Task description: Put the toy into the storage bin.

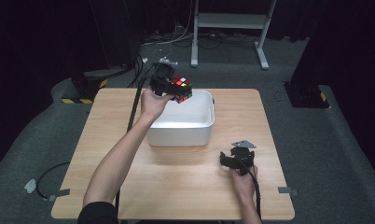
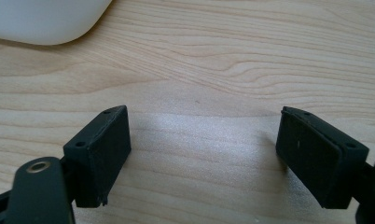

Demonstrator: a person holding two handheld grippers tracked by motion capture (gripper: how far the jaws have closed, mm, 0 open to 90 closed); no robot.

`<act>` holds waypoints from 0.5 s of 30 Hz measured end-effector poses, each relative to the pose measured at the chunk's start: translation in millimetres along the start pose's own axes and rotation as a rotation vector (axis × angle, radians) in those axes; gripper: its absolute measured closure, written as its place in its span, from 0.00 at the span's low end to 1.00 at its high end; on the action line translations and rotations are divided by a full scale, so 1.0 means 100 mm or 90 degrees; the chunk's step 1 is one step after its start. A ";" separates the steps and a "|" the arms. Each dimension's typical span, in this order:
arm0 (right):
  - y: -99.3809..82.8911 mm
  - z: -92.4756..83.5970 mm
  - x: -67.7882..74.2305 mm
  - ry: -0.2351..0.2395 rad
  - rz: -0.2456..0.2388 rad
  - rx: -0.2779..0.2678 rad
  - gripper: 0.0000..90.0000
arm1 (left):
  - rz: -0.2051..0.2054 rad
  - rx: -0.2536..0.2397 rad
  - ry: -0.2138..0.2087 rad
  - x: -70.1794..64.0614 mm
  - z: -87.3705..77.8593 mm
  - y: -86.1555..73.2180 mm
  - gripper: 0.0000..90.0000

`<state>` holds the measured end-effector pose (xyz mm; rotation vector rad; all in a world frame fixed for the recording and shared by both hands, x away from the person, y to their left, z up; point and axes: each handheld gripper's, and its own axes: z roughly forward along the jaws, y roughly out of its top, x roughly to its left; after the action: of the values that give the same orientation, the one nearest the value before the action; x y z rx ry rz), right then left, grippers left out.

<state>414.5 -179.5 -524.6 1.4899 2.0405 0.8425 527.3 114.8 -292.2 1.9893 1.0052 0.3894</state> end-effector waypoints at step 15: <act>0.00 0.00 0.00 -0.001 -0.001 0.000 0.19 | -0.013 0.014 0.020 0.08 0.22 -0.05 0.37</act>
<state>414.5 -179.6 -524.7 1.4876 2.0407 0.8408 542.5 110.8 -309.8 1.9965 1.0522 0.4015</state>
